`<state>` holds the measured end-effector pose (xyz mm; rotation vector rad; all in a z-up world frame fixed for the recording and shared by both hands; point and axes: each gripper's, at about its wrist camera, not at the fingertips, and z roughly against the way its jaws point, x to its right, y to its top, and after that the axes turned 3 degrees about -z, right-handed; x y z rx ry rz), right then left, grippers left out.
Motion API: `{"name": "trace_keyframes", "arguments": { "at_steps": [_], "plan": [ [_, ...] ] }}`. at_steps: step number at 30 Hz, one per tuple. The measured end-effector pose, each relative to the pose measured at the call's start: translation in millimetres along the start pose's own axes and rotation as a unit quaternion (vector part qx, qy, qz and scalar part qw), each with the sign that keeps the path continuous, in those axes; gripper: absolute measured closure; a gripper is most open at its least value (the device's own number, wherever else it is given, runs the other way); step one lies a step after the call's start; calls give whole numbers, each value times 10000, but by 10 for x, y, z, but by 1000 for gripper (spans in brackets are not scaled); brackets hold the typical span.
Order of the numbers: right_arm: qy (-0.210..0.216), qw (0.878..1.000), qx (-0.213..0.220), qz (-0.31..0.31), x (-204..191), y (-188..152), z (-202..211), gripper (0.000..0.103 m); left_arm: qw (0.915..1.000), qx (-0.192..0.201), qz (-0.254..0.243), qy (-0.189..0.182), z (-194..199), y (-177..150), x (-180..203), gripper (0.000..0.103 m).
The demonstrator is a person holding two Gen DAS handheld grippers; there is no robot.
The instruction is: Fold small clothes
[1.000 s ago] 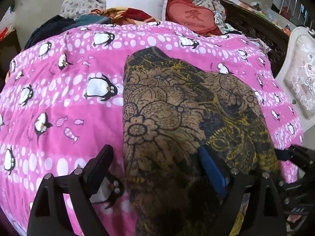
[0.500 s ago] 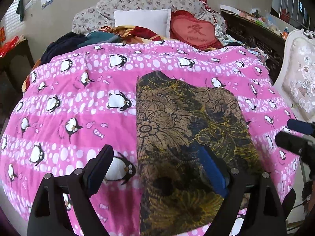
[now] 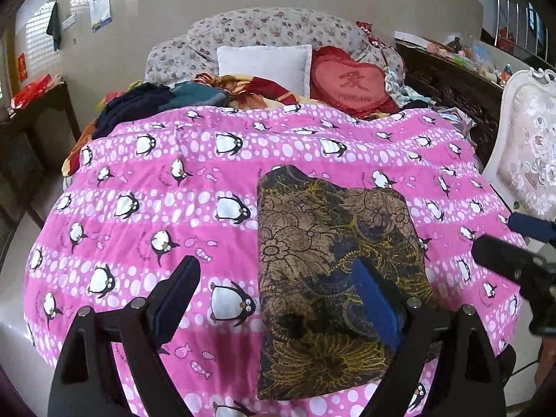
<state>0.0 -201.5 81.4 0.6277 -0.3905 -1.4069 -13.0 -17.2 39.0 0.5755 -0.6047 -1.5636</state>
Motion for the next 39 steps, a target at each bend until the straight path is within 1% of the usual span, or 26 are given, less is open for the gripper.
{"name": "trace_keyframes", "arguments": {
  "at_steps": [3, 8, 16, 19, 23, 29, 39],
  "plan": [
    [32, 10000, -89, 10, -44, -56, 25, 5, 10000, -3, 13, 26, 45, -39, 14, 15],
    [17, 9999, -23, 100, -113, -137, 129, 4, 10000, -11, 46, 5, 116, -102, 31, 15],
    [21, 10000, 37, 9, -121, -206, 272, 4, 9998, 198, 78, 63, 344, -168, 26, 15],
    [-95, 9999, 70, 51, -155, -226, 292, 4, 9997, 238, 84, 75, 385, -178, 21, 15],
    [-127, 9998, 76, 136, -216, -251, 300, 4, 9996, 243, 151, 62, 402, -184, -12, 15],
    [-105, 9999, 11, 48, -237, -244, 253, 4, 9994, 254, 209, 122, 400, -169, -71, 15],
    [-93, 9999, -44, 96, -262, -239, 193, 3, 9993, 245, 232, 143, 375, -147, -97, 15]
  ]
}}
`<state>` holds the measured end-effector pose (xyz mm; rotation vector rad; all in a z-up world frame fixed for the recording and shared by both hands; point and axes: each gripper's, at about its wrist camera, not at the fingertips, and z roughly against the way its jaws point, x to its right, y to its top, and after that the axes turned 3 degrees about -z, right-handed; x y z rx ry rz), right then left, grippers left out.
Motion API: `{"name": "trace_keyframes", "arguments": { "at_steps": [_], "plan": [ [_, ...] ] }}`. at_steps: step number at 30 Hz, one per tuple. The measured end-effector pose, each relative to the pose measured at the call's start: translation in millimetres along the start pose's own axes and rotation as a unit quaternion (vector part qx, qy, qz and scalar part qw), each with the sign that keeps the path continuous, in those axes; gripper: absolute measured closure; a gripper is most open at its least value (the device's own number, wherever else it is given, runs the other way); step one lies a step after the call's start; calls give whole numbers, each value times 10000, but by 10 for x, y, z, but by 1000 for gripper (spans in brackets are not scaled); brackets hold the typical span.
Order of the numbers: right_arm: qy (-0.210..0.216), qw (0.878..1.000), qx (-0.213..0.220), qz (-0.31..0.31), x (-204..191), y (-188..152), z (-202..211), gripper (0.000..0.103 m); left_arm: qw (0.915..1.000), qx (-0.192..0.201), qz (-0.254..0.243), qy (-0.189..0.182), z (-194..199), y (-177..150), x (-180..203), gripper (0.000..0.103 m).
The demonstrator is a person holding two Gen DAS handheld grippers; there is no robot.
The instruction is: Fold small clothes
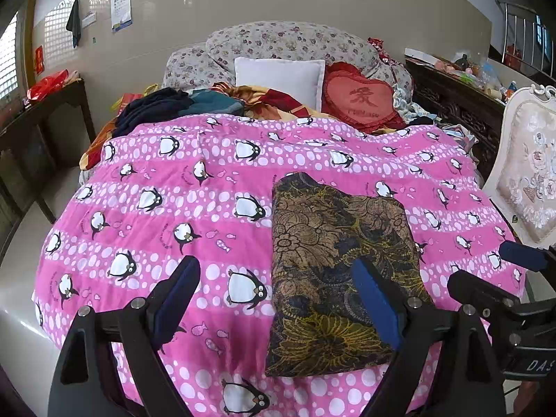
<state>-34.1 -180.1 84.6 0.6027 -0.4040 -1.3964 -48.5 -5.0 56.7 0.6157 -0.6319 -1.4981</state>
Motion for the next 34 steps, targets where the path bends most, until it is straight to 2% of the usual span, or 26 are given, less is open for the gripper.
{"name": "trace_keyframes", "arguments": {
  "at_steps": [34],
  "plan": [
    [120, 9999, -102, 40, 26, -7, -72, 3, 9998, 94, -184, 46, -65, 16, 75, 15]
  ]
}}
